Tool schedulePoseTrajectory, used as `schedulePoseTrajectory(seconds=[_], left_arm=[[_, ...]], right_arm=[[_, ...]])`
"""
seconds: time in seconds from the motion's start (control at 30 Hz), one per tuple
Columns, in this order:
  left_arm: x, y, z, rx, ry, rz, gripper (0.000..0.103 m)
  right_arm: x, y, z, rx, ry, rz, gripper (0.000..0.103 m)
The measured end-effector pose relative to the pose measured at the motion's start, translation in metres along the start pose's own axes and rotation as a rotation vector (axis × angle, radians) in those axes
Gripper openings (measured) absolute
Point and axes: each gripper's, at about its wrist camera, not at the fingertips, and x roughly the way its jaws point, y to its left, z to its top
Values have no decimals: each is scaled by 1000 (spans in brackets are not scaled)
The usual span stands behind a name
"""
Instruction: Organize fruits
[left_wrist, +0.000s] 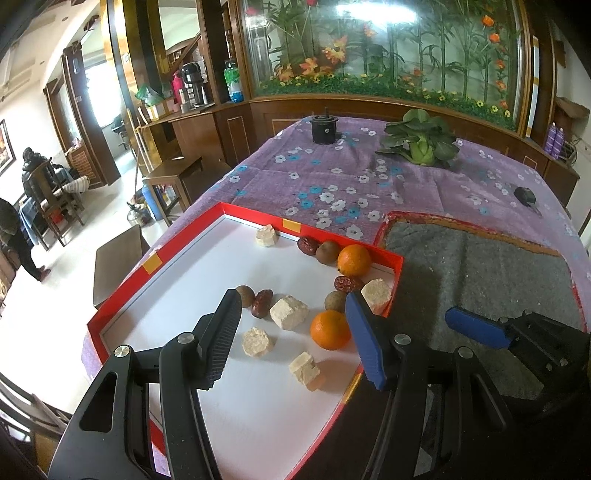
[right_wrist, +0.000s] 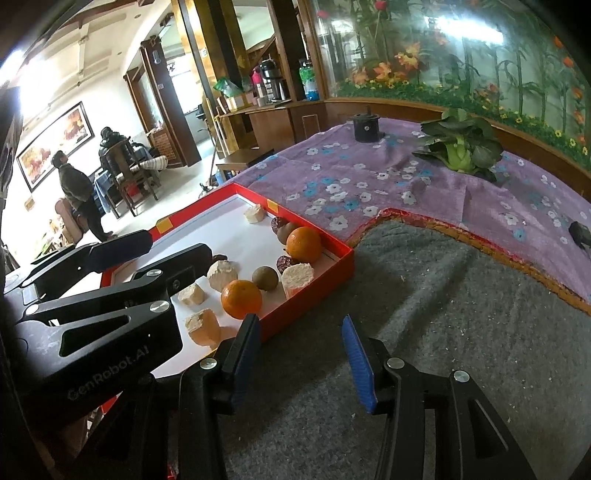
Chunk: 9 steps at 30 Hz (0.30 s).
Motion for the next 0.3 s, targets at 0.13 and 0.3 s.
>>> schedulePoseTrajectory(seconds=[0.13,0.3], left_arm=[[-1,1,0,-9,-17,1,59],[1,0,2,-13,-6,2,59]], right_arm=[[2,-1,2,-4,2,6,45],[2,-3,4,2,-1,7,45]])
